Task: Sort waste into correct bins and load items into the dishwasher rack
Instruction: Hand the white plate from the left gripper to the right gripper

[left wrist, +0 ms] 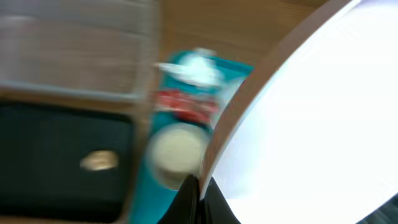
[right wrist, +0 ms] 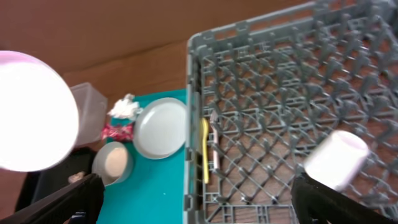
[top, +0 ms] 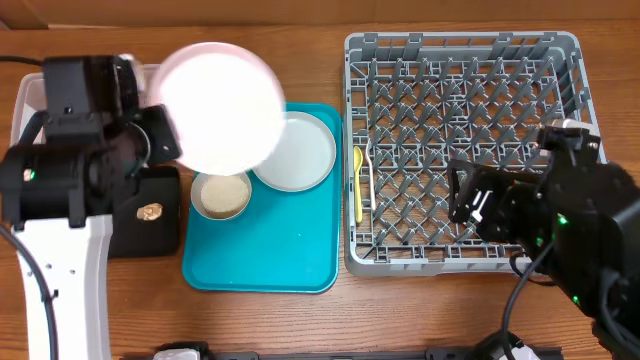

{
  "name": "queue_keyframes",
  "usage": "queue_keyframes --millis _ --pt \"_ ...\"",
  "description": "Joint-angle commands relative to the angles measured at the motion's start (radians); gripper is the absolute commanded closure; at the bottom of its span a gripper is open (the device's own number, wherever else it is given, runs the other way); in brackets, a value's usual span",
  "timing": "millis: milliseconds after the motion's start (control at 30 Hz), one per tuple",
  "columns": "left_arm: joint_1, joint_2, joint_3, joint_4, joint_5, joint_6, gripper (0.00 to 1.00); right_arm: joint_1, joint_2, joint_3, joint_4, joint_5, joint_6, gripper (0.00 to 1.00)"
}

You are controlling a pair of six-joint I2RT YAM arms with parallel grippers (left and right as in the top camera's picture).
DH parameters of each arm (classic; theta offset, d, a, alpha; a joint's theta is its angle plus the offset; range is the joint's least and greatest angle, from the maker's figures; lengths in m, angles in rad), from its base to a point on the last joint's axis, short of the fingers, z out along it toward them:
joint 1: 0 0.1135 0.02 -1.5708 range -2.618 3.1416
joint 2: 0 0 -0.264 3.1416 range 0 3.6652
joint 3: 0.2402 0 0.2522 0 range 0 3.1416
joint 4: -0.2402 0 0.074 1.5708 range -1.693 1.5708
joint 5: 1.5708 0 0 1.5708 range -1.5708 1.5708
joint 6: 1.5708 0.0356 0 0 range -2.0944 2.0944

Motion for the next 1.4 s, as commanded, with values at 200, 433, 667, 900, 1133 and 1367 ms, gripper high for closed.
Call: queue_keyframes --millis 200,433,667,900,1133,1367 --pt "-0.172 -0.003 0.016 -0.015 0.527 0.232 0.96 -0.003 0.069 0.022 0.158 -0.459 -0.381 0.18" --pt "-0.26 -0.003 0.016 -0.003 0.512 0.229 0.96 -0.003 0.167 0.022 0.161 -0.489 -0.424 0.33" --pt "-0.261 -0.003 0.016 0.019 0.521 0.216 0.96 -0.003 0.211 0.022 0.177 -0.637 -0.515 0.8" --pt "-0.259 -0.003 0.016 0.019 0.51 0.216 0.24 -0.003 0.177 0.023 0.177 -0.47 -0.487 0.92" --pt "-0.257 -0.008 0.111 -0.002 0.498 0.206 0.0 -0.025 0.138 0.023 0.097 0.005 -0.356 0.92" --pt "-0.258 -0.037 0.28 -0.096 0.36 0.2 0.0 -0.235 0.177 0.023 0.056 0.206 -0.303 0.92"
